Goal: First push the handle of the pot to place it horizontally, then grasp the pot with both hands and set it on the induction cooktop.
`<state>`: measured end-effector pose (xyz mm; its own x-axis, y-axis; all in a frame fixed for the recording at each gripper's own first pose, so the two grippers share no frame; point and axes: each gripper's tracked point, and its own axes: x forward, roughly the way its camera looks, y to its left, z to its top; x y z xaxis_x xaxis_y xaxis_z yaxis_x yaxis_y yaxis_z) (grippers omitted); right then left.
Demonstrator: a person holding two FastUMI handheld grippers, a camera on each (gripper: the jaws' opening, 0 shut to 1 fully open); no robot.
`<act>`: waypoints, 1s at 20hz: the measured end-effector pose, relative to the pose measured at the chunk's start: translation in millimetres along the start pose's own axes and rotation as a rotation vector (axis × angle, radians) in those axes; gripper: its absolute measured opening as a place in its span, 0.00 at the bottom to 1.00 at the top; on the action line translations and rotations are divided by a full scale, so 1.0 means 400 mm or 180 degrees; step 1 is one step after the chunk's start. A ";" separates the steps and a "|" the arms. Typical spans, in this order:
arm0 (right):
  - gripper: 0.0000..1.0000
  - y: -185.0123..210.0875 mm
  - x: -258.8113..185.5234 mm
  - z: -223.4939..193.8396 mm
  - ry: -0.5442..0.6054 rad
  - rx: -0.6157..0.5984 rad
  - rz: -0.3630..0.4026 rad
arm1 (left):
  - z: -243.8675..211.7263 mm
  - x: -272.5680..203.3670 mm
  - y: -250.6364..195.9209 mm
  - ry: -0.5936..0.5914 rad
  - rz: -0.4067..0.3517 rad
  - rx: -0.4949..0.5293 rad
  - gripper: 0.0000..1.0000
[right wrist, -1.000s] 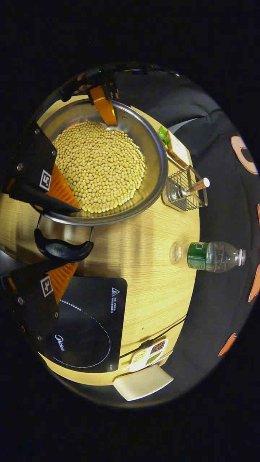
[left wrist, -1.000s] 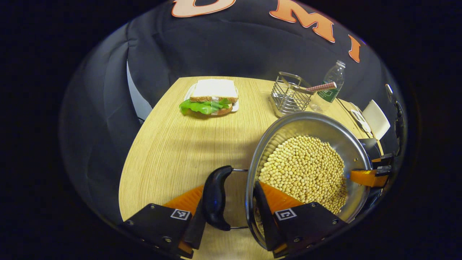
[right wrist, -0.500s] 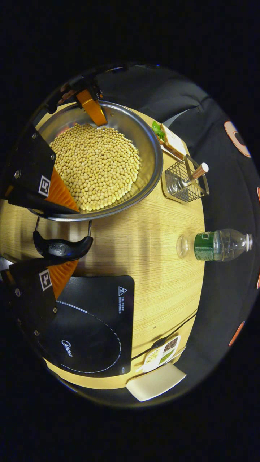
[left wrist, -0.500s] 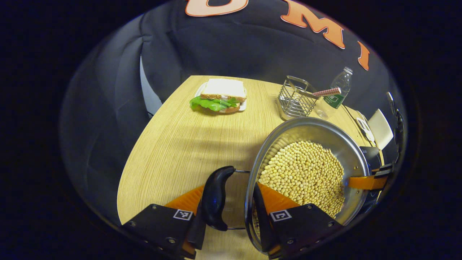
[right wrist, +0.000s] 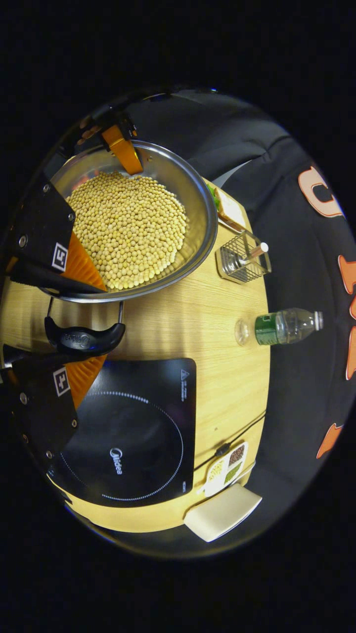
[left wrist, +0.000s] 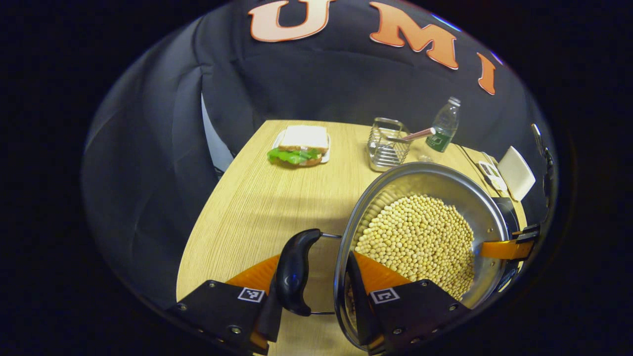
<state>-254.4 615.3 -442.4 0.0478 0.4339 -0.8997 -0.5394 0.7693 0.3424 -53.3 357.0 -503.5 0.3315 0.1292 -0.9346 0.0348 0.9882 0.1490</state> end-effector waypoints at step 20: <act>0.55 -0.304 -0.226 0.040 -0.0622 0.0499 -0.0344 | 0.057 0.042 -0.011 -0.0386 -0.0484 0.0608 0.62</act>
<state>-179.7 490.0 -398.4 0.2675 0.4158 -0.8692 -0.3862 0.8727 0.2986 -26.3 353.1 -512.4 0.4189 -0.0418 -0.9071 0.2662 0.9607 0.0787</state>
